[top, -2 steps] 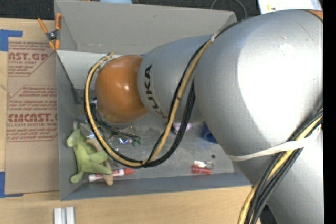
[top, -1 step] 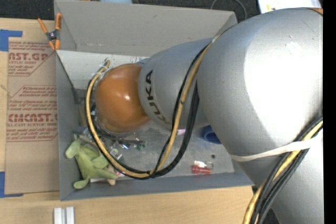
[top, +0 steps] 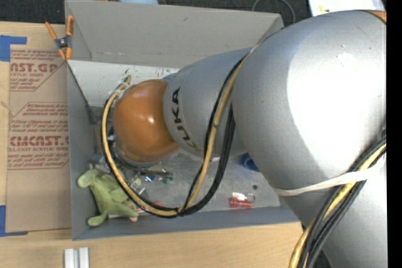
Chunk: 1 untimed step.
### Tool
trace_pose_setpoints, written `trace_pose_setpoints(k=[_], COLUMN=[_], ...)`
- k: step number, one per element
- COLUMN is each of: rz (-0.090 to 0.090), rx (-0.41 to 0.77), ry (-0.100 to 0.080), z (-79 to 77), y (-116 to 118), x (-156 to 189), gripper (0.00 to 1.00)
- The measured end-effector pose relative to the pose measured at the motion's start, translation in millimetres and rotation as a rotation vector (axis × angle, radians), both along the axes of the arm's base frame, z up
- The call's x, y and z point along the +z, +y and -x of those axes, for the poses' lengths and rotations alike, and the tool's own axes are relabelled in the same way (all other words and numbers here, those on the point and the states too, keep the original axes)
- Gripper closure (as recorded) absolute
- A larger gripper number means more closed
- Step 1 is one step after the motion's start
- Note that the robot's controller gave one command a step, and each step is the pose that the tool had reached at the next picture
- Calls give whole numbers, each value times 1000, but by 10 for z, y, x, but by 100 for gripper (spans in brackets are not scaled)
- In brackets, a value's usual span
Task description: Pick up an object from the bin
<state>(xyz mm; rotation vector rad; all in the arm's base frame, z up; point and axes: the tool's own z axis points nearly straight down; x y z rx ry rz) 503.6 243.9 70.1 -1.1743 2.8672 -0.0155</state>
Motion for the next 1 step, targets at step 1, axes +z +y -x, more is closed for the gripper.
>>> trace_pose_setpoints(k=[1], rz=[5], rx=[159], ry=[-3], z=[-266], y=[46], x=[-5], gripper=[100])
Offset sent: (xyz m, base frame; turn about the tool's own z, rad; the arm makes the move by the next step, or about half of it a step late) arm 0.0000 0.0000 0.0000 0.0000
